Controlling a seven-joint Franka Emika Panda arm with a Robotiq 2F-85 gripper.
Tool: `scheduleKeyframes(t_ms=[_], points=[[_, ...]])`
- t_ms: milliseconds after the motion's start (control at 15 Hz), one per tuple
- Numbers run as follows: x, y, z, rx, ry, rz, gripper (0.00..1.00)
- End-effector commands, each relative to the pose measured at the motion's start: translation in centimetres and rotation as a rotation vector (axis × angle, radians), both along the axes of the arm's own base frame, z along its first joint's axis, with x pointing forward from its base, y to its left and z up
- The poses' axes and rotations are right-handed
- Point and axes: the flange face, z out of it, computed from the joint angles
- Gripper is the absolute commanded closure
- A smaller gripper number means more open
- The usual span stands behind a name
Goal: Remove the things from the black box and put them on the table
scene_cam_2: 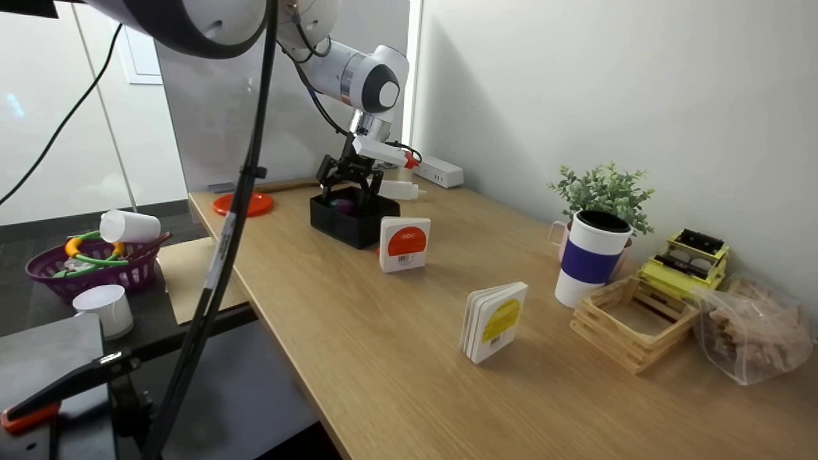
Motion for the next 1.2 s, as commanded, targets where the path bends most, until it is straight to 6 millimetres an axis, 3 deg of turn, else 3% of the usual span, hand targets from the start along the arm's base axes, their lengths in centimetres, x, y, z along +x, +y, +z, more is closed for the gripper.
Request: scheduleKeyframes(t_ms=[0, 933, 1000, 1067, 1133], points=[[0.4, -0.3, -0.1, 0.038, 0.02, 0.011, 0.0], [0.5, -0.9, -1.1, 0.051, 0.101, 0.007, 0.0], [0.5, -1.0, -1.0, 0.051, 0.102, 0.011, 0.04], [0.6, -1.0, -1.0, 0.05, 0.103, 0.015, 0.26], [0.6, -1.1, -1.0, 0.05, 0.104, 0.016, 0.29]])
